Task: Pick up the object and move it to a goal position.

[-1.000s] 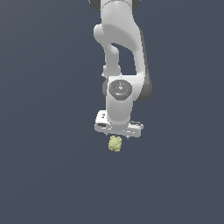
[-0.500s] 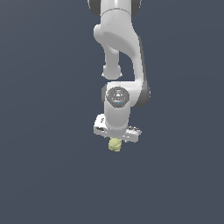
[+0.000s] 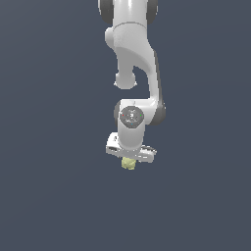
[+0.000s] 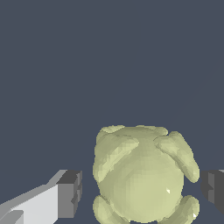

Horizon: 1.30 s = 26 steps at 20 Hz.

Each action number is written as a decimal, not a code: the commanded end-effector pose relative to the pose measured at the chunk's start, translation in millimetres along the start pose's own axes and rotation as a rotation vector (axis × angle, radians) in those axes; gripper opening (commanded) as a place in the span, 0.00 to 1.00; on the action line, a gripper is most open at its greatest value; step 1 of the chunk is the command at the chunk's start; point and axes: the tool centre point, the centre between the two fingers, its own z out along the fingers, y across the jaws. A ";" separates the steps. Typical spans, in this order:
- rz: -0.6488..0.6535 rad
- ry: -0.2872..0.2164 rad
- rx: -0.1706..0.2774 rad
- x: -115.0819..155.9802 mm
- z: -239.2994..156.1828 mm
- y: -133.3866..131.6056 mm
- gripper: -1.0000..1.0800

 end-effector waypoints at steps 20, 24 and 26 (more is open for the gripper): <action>0.002 0.000 0.000 1.0 17.8 0.7 0.00; 0.002 0.000 0.000 -0.3 10.6 5.9 0.00; 0.002 0.000 0.000 -1.4 4.2 10.5 0.00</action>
